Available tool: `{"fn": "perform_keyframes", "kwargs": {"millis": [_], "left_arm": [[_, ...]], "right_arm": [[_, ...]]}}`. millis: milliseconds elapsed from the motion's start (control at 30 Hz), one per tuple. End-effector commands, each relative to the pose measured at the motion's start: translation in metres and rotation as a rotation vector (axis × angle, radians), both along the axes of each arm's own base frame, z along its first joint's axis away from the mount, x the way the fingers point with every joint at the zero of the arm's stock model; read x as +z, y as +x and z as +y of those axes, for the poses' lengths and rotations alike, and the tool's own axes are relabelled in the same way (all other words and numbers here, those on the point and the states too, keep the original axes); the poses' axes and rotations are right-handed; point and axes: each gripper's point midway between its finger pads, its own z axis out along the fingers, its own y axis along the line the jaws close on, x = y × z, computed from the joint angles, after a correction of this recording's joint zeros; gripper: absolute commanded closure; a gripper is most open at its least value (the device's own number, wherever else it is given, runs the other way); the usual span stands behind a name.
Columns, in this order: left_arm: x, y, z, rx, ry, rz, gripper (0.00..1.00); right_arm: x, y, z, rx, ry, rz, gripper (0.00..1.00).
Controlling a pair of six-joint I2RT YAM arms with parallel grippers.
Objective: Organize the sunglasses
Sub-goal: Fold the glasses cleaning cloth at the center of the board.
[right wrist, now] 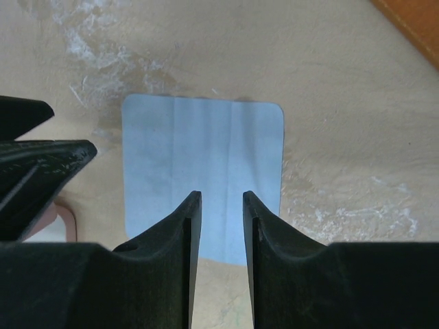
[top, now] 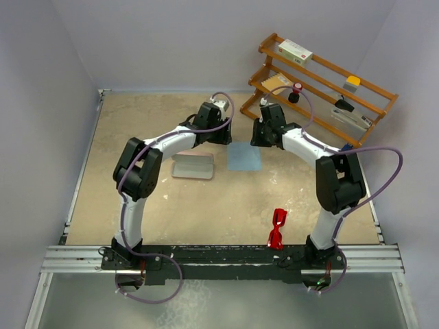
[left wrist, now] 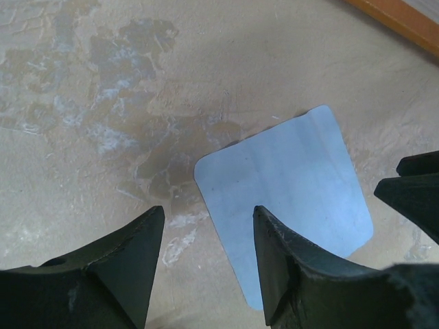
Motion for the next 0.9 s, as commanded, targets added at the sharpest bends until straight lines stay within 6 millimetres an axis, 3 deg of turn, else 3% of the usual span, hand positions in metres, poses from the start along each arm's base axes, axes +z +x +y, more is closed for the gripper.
{"fn": "perform_keyframes", "kwargs": {"millis": [0, 867], "left_arm": [[0.001, 0.007, -0.012, -0.055, -0.012, -0.009, 0.49], [-0.033, 0.013, -0.021, -0.091, 0.011, 0.039, 0.51]], "right_arm": [[0.007, 0.016, -0.005, 0.001, -0.001, -0.012, 0.67], [-0.014, 0.031, -0.01, 0.008, 0.016, 0.026, 0.71]]}}
